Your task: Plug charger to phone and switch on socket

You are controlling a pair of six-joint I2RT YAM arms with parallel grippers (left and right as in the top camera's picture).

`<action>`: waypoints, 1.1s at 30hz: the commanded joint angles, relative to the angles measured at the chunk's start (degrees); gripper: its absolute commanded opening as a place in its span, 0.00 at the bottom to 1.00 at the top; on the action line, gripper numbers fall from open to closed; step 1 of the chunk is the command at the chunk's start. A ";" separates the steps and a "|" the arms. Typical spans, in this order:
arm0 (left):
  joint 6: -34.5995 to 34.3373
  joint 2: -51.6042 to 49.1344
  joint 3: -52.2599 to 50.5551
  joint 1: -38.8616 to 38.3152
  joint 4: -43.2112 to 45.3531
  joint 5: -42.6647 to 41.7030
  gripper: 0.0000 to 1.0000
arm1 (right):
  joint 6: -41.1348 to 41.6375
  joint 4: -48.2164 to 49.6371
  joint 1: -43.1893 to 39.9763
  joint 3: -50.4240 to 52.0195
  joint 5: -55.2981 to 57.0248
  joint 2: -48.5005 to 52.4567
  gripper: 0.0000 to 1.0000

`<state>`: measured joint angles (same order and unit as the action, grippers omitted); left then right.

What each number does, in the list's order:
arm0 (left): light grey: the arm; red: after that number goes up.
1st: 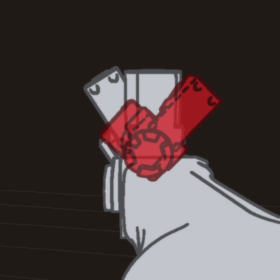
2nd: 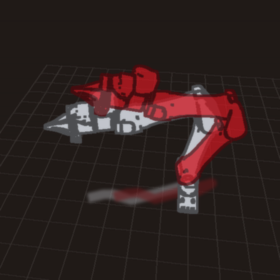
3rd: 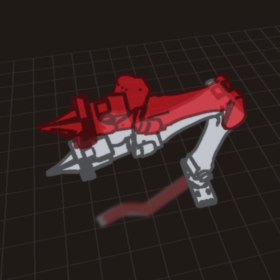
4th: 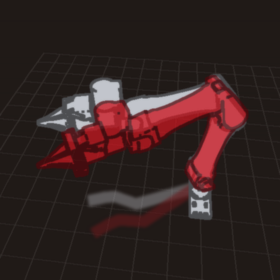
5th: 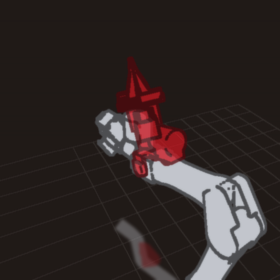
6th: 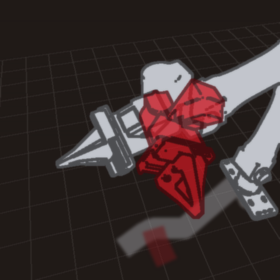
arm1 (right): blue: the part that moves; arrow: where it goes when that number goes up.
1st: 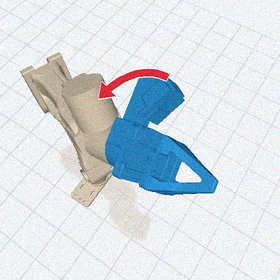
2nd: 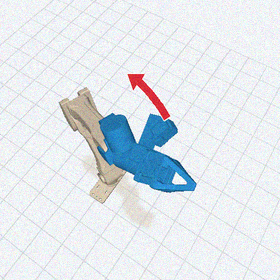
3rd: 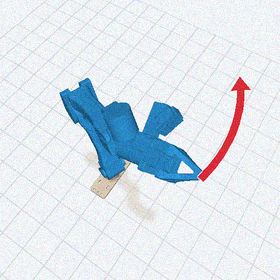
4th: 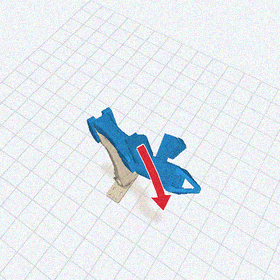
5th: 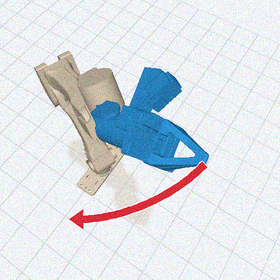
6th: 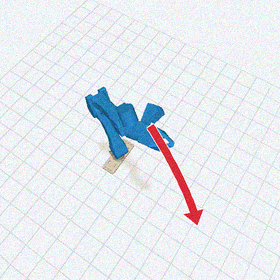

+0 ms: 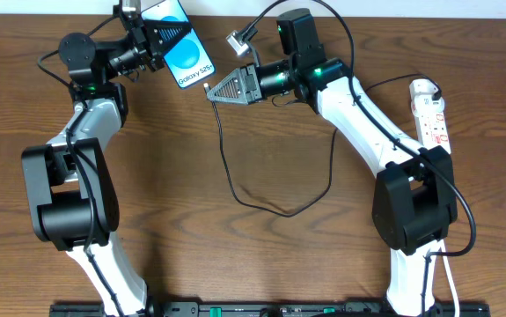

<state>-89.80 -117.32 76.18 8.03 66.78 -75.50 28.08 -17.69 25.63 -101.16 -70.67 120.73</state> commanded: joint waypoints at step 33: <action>0.11 0.74 0.44 -1.25 1.70 -2.03 0.07 | 1.07 -0.09 1.25 -0.70 0.28 -1.44 0.01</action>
<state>-89.80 -117.32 76.16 6.92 67.57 -76.62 28.51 -17.76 26.76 -101.16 -70.65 120.73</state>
